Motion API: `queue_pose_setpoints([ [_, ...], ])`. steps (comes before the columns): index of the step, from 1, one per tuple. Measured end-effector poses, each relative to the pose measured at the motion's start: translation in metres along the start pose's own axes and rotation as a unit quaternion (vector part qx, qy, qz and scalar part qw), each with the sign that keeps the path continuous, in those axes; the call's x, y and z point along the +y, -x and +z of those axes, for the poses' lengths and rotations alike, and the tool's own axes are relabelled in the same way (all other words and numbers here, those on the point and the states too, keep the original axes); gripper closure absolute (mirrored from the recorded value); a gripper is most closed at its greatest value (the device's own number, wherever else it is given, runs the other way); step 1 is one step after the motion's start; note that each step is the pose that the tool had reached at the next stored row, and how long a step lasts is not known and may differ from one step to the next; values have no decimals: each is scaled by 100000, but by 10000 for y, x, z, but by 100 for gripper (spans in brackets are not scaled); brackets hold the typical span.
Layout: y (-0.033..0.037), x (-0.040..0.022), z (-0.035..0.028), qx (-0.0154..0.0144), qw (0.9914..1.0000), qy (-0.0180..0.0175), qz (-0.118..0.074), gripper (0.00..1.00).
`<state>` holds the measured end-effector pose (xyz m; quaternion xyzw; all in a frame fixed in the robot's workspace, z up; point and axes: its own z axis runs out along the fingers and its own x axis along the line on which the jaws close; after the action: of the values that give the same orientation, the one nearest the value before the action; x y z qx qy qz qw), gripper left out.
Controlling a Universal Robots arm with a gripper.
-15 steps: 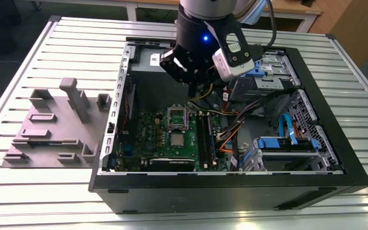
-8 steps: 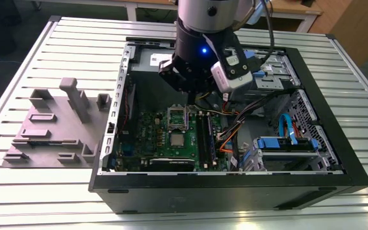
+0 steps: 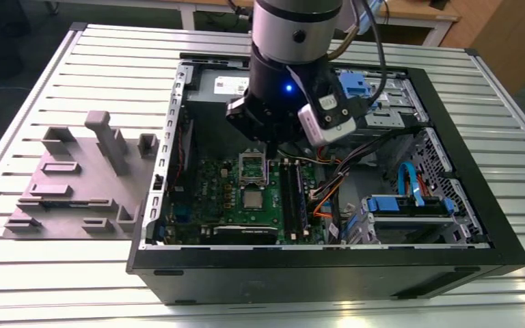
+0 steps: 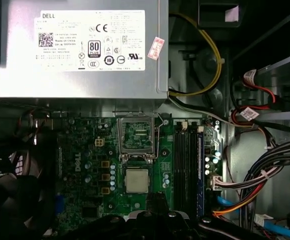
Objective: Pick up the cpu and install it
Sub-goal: 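Place the cpu into insertion slot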
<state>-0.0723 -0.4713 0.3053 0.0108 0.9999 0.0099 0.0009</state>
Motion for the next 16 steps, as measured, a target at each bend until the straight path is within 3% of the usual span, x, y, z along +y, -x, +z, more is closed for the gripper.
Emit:
queue_pose_setpoints([
  [16, -33, -85, 286, 8, 100000, 7, -2, 90],
])
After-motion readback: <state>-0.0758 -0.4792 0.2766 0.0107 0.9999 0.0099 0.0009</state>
